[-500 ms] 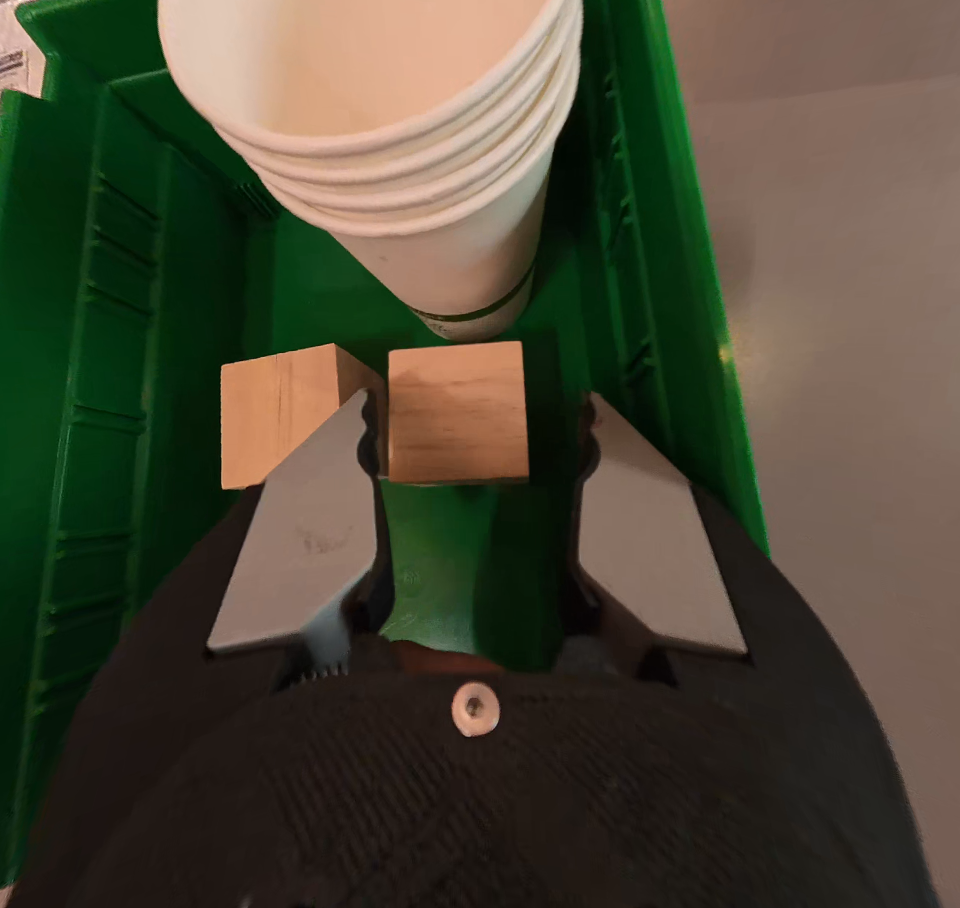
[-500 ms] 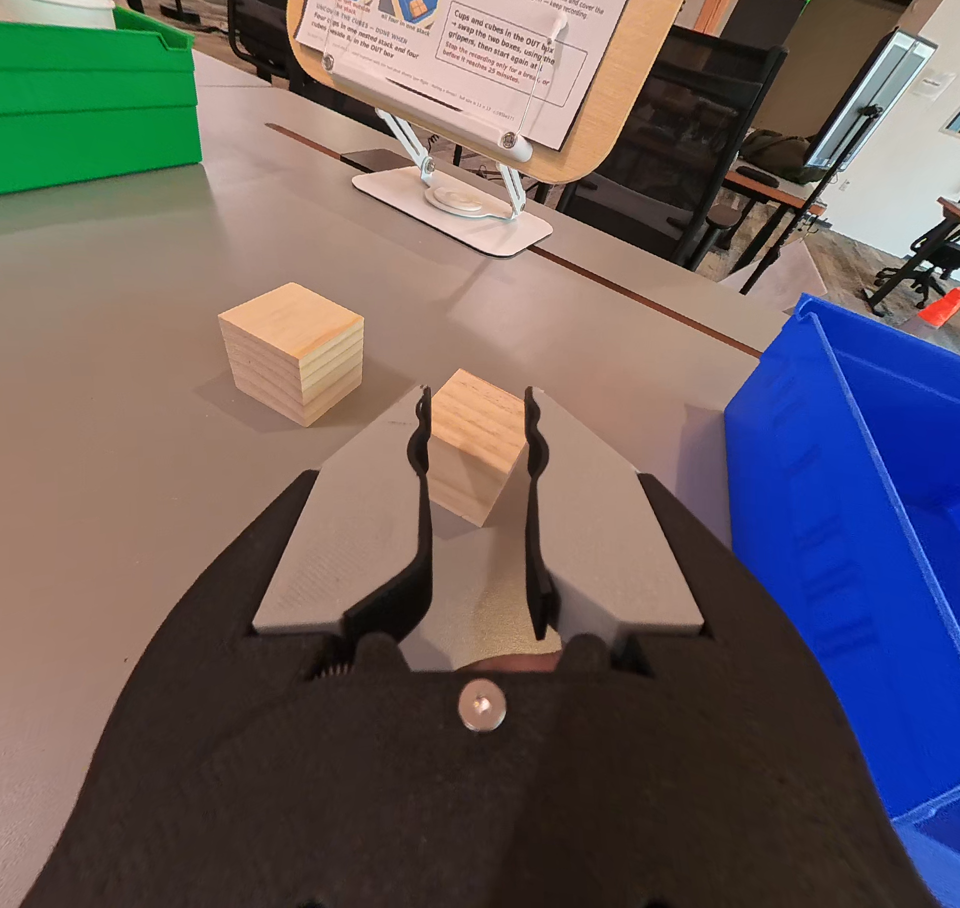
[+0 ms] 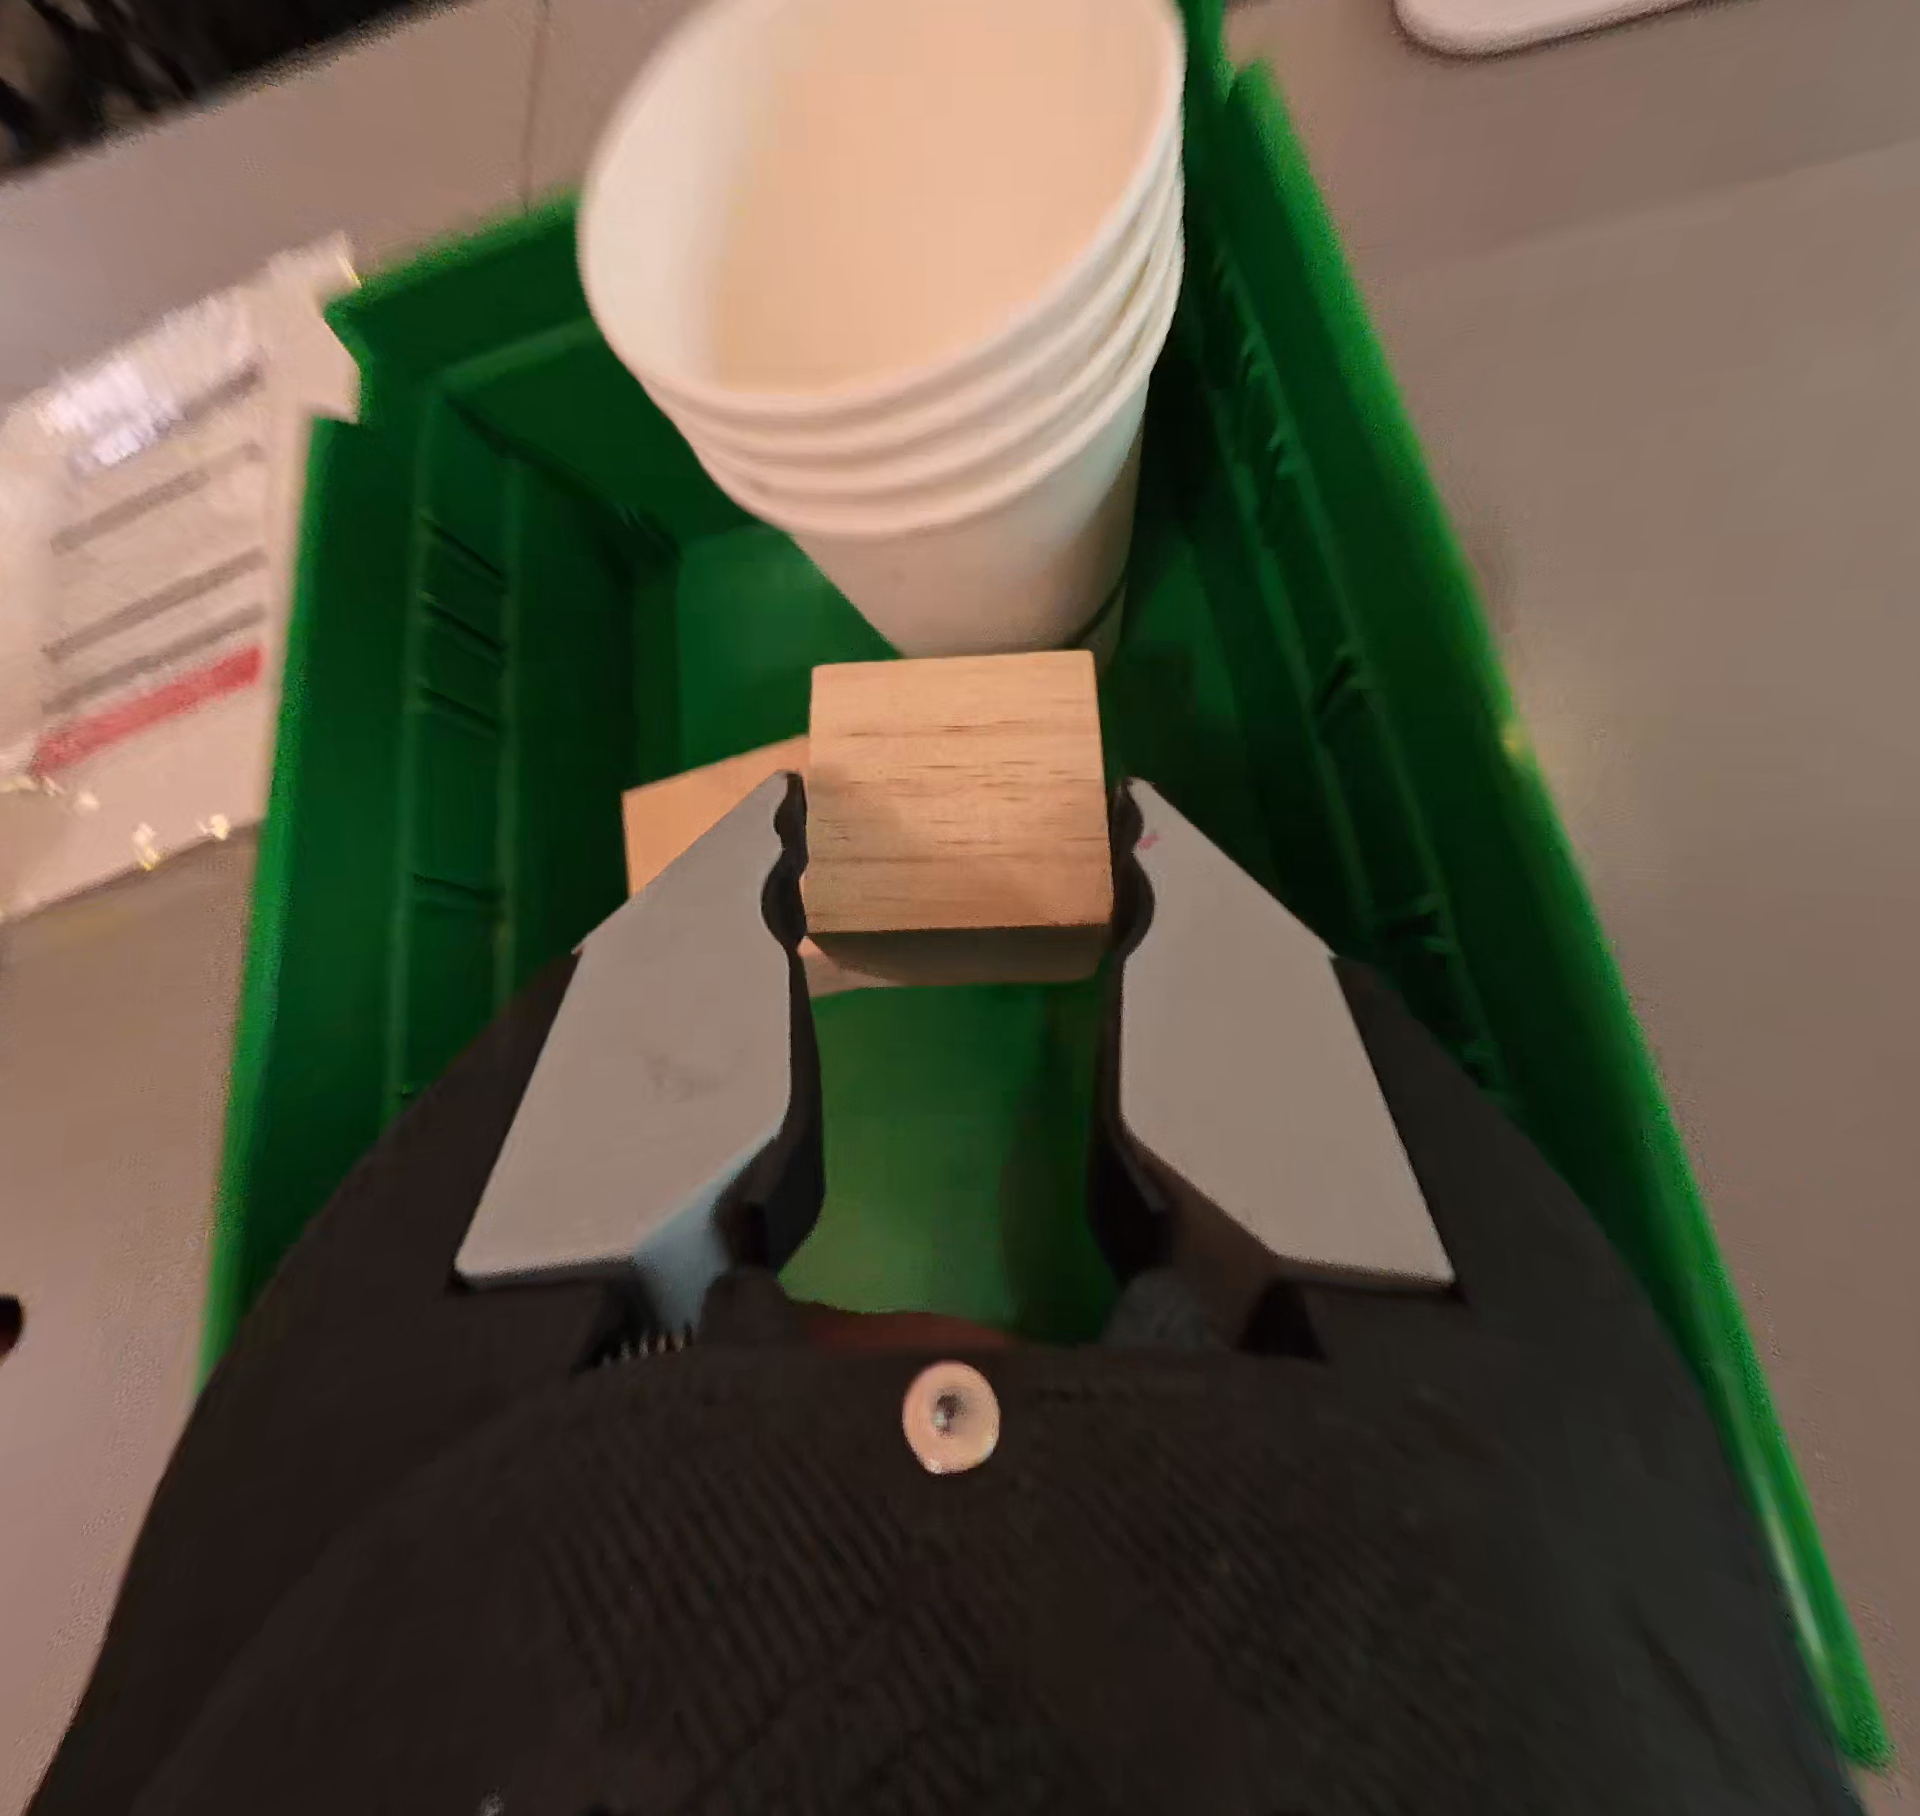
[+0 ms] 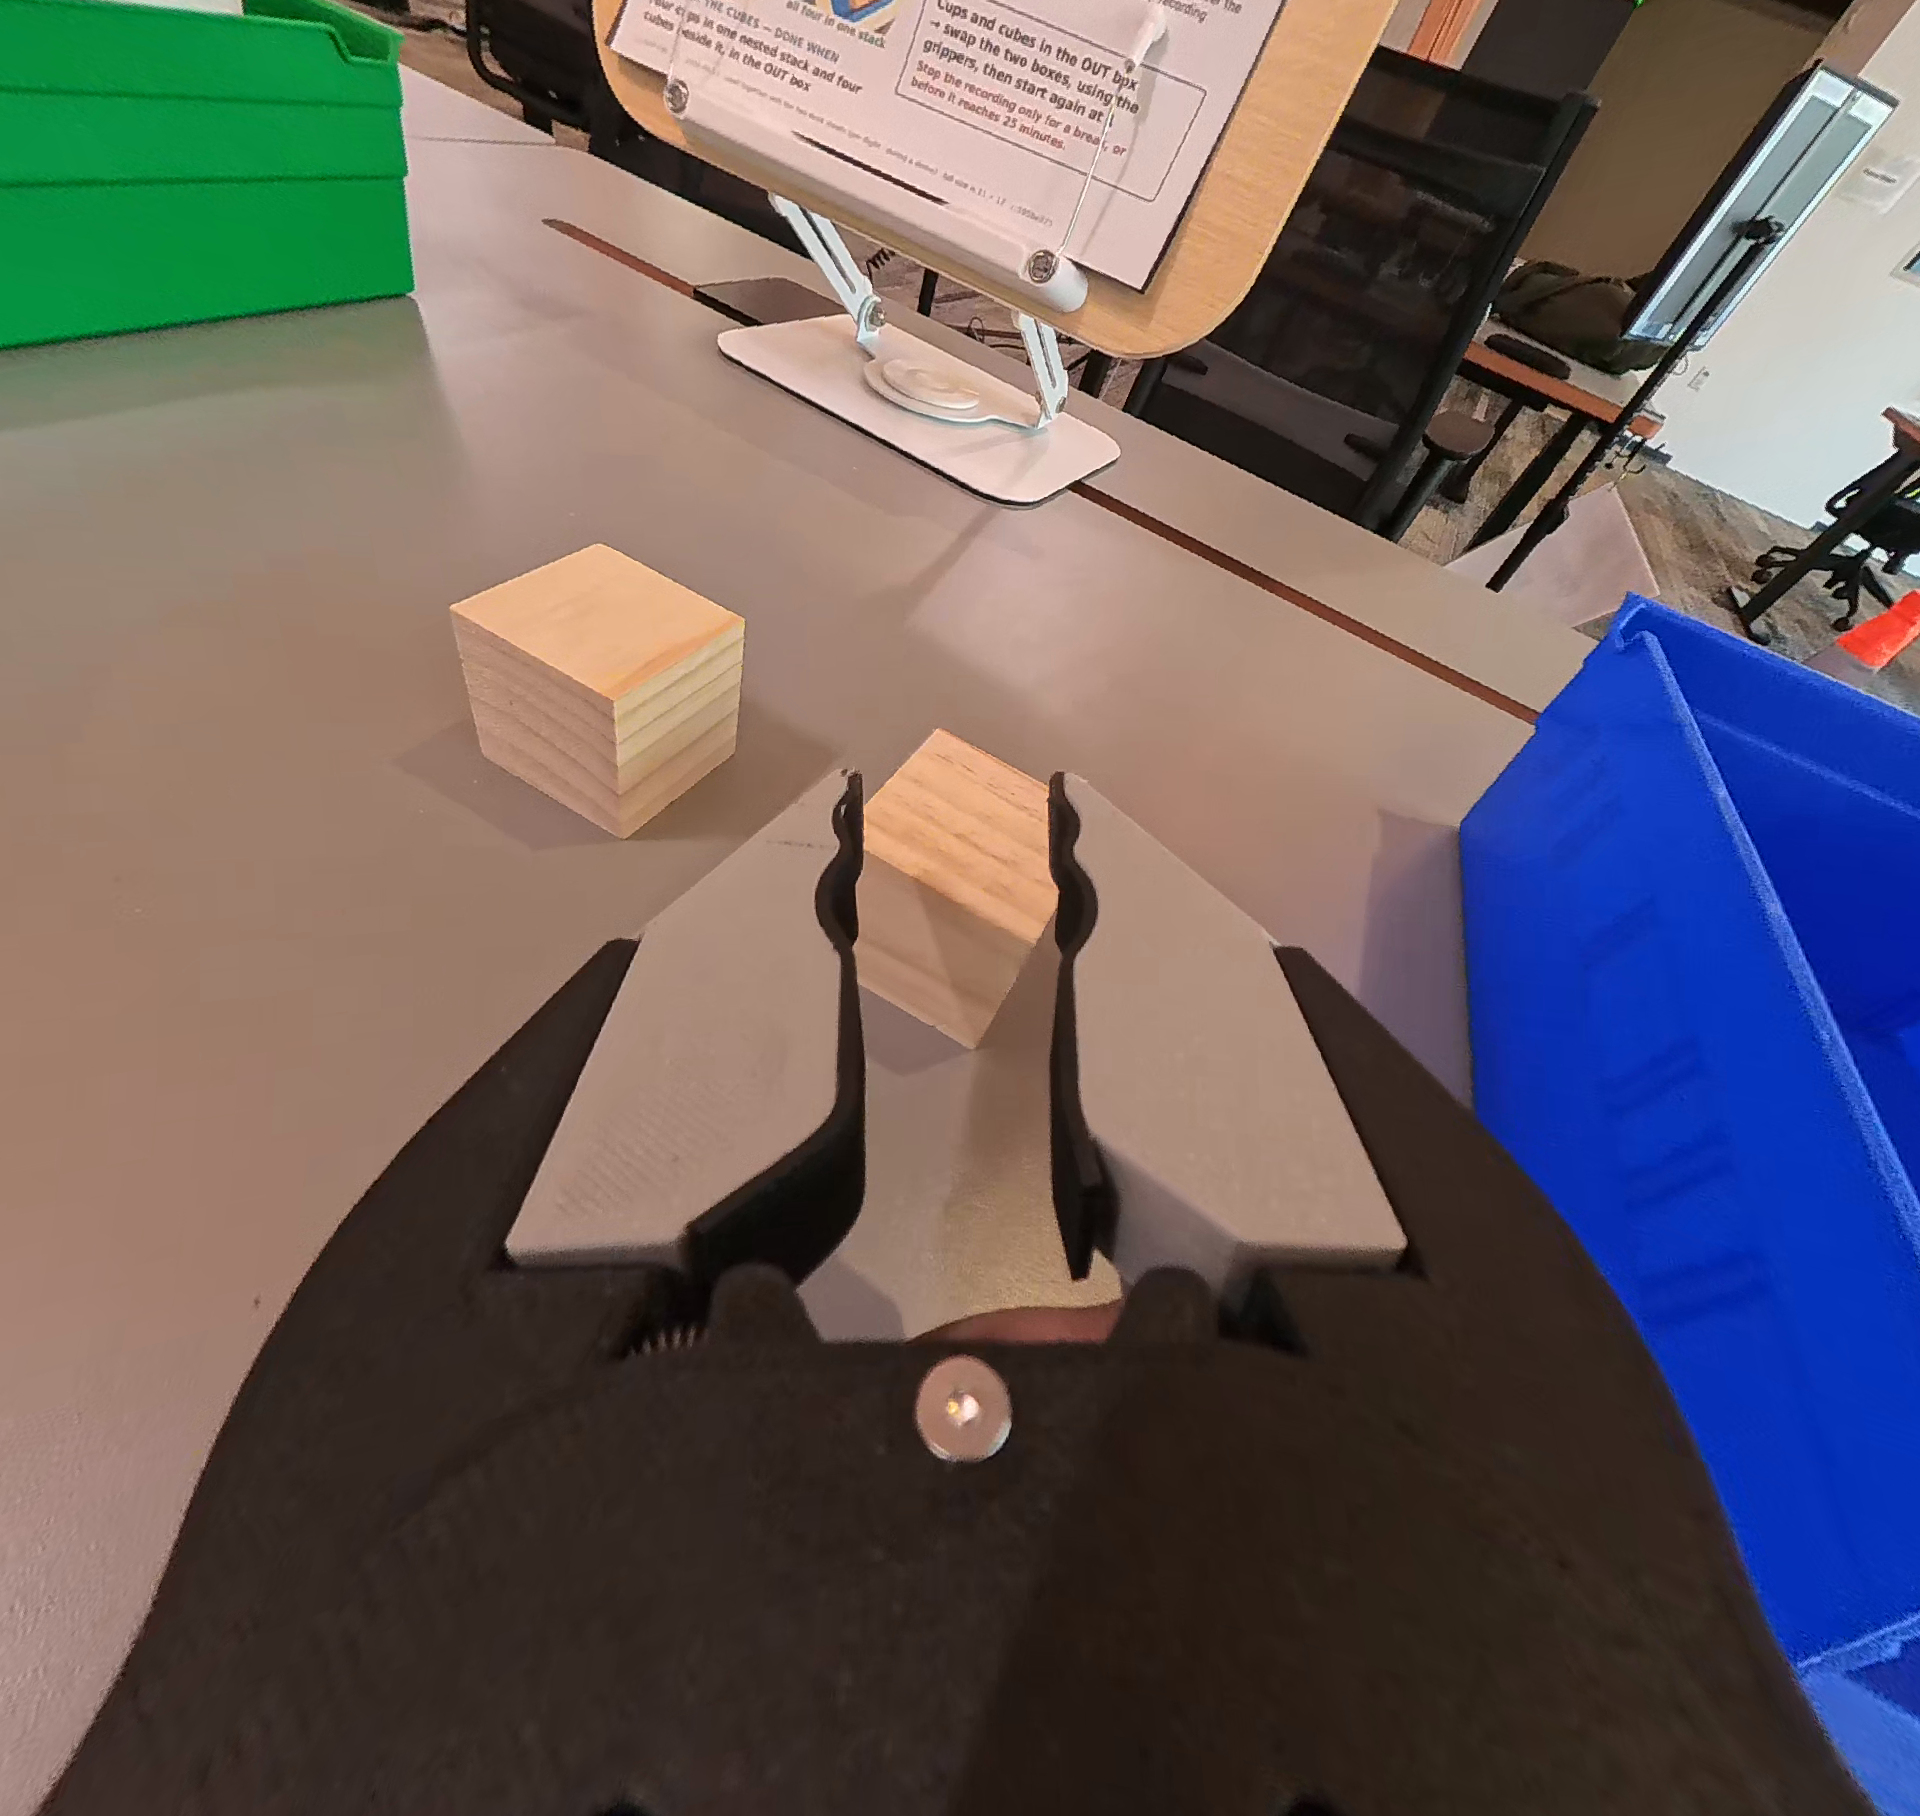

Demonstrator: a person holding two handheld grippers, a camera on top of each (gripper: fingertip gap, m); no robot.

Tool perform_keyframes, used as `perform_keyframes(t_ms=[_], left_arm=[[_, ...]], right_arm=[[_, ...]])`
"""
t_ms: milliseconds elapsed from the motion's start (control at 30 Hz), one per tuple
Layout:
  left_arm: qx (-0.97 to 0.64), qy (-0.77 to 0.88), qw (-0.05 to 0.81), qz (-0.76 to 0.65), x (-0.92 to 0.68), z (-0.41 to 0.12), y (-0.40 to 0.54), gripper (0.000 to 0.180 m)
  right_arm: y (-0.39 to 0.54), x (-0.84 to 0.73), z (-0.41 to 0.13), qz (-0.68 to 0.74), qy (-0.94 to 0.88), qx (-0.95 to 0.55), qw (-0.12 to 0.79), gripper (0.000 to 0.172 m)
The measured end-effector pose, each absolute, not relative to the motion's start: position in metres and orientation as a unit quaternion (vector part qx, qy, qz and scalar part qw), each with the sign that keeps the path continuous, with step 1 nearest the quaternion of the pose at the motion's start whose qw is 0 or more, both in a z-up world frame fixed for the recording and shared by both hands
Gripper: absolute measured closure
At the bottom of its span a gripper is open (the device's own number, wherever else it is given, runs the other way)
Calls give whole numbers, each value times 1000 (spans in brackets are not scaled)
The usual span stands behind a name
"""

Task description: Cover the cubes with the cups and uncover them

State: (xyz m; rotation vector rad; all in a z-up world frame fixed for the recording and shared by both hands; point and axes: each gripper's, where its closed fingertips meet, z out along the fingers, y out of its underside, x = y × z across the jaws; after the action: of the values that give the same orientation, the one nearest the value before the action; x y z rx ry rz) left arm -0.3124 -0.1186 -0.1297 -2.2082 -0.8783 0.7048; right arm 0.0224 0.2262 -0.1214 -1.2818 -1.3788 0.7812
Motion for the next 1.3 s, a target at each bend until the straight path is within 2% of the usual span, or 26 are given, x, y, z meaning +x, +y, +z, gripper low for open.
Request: perform_keyframes(t_ms=[167, 267, 433, 767, 900, 1133, 1300], left_arm=[[-824, -201, 441, 293, -274, -48, -79, 123], [-852, -86, 450, 253, -222, -33, -35, 123], [-890, -15, 436, 132, -152, -49, 27, 123], [-907, 269, 324, 31, -90, -137, 82, 123], [-917, 292, 269, 19, -93, -167, 85, 123], [-913, 289, 288, 7, -98, -180, 88, 123], [-916, 296, 269, 15, -98, -181, 88, 122]], right_arm=[[225, 21, -124, 320, -581, -534, 524, 140], [226, 21, -125, 317, -582, -535, 524, 140], [228, 21, -125, 317, -578, -540, 524, 140], [225, 21, -125, 316, -583, -534, 524, 140], [225, 21, -123, 322, -581, -534, 524, 140], [218, 19, -127, 317, -596, -523, 519, 138], [213, 11, -140, 305, -618, -525, 500, 137]])
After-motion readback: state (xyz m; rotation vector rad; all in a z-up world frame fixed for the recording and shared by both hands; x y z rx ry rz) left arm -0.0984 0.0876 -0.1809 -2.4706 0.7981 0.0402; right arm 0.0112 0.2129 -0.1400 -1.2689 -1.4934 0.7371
